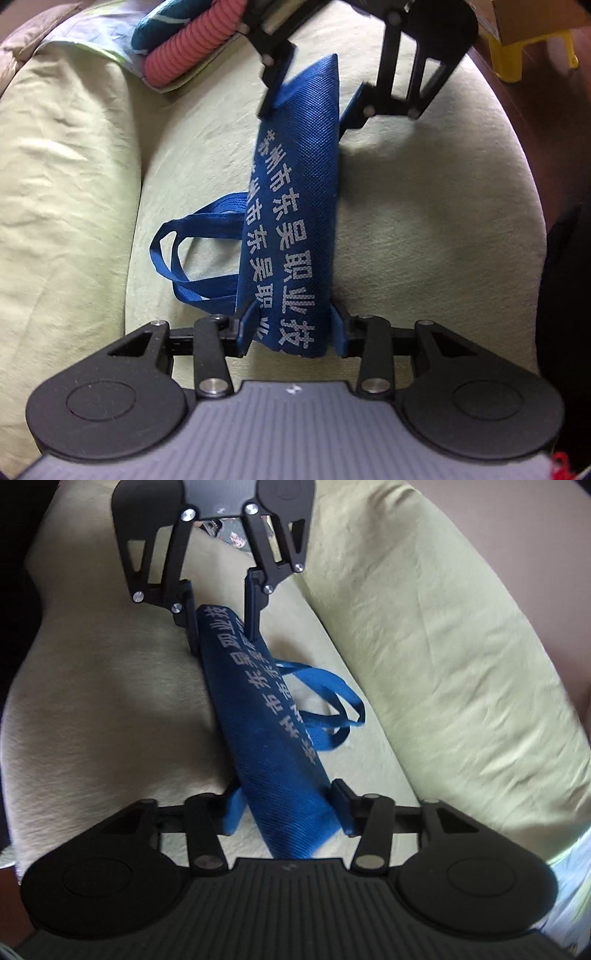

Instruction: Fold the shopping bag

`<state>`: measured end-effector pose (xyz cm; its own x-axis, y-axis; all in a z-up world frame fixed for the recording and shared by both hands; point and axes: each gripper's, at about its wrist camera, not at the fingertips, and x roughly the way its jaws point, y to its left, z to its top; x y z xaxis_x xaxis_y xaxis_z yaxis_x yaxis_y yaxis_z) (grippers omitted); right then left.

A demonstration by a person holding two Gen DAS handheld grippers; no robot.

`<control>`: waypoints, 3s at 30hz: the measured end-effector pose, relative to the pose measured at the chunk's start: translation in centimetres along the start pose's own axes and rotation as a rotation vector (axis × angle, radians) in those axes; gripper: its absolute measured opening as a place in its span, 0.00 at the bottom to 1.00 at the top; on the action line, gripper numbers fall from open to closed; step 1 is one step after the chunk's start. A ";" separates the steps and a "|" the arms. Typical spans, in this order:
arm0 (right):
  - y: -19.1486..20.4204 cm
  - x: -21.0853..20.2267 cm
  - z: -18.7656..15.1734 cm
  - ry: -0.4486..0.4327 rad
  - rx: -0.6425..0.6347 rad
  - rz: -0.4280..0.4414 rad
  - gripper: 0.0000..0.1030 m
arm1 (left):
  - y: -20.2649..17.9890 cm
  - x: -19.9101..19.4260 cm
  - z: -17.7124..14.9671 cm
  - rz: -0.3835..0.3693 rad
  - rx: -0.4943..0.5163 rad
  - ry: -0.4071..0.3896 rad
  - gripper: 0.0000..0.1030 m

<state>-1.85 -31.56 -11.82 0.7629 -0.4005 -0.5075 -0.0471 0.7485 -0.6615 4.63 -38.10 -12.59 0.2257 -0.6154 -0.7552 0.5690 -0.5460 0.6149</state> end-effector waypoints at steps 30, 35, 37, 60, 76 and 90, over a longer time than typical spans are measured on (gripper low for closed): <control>-15.9 7.1 -6.3 0.316 1.123 0.849 0.29 | 3.8 -2.5 -1.1 -0.109 -0.326 0.018 0.61; -15.4 9.0 -5.8 0.382 1.182 0.798 0.29 | 4.8 -4.9 -1.7 -0.040 -0.335 0.035 0.58; -15.3 9.5 -5.7 0.398 1.199 0.784 0.29 | 5.4 -6.6 -1.9 -0.022 -0.352 0.014 0.53; -13.7 4.5 -5.1 0.247 1.222 0.367 0.44 | 6.1 -1.2 0.5 -0.101 -0.689 0.018 0.33; -9.1 2.6 -4.0 0.111 0.952 0.149 0.09 | 5.7 -1.3 -0.1 -0.091 -0.713 -0.013 0.33; -11.2 -0.8 -2.1 0.067 1.029 0.099 0.12 | 5.4 -1.3 0.1 -0.079 -0.708 -0.006 0.33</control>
<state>-3.27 -40.72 -5.19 0.7468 -0.3178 -0.5842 0.4900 0.8568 0.1603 7.38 -40.33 -8.28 0.1600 -0.5933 -0.7889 0.9607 -0.0900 0.2625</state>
